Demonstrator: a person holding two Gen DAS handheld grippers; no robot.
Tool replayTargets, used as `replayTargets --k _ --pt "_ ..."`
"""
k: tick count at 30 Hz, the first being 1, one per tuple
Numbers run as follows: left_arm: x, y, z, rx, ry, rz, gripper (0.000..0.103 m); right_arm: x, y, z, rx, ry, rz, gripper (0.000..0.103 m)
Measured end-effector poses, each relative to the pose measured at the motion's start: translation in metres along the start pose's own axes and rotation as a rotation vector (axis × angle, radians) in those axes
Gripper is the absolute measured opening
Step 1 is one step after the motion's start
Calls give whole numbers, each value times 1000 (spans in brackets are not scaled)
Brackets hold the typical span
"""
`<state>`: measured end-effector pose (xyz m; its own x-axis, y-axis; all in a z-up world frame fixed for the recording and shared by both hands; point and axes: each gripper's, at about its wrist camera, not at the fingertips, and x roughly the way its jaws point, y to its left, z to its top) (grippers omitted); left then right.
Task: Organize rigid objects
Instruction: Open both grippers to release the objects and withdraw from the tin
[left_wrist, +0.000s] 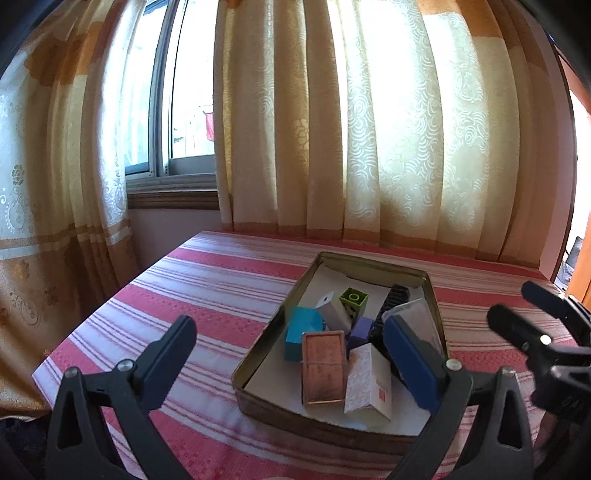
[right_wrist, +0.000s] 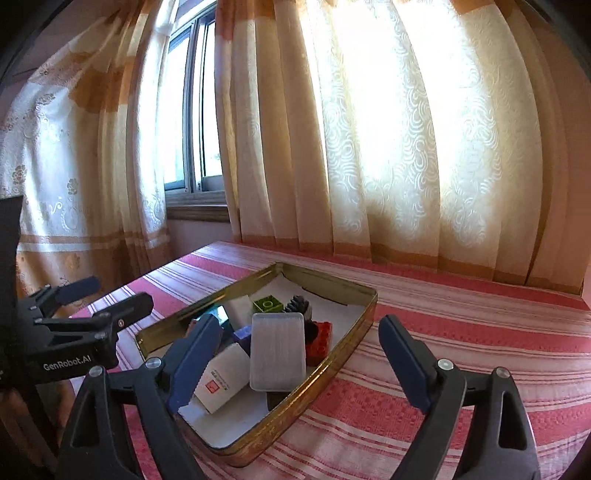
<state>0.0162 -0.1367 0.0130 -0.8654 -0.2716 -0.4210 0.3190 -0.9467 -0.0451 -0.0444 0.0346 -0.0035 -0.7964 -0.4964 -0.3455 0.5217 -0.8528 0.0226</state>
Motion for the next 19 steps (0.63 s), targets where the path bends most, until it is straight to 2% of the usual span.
replayTargets --k 3,9,19 --pt "1 4 -2 -23 30 -16 103 -5 2 2 -2 -12 5 90" --pt "4 8 -4 -45 40 -8 103 -9 8 1 -18 -18 15 90" --pt "2 1 -10 11 15 7 103 -9 8 -4 -22 -10 24 90"
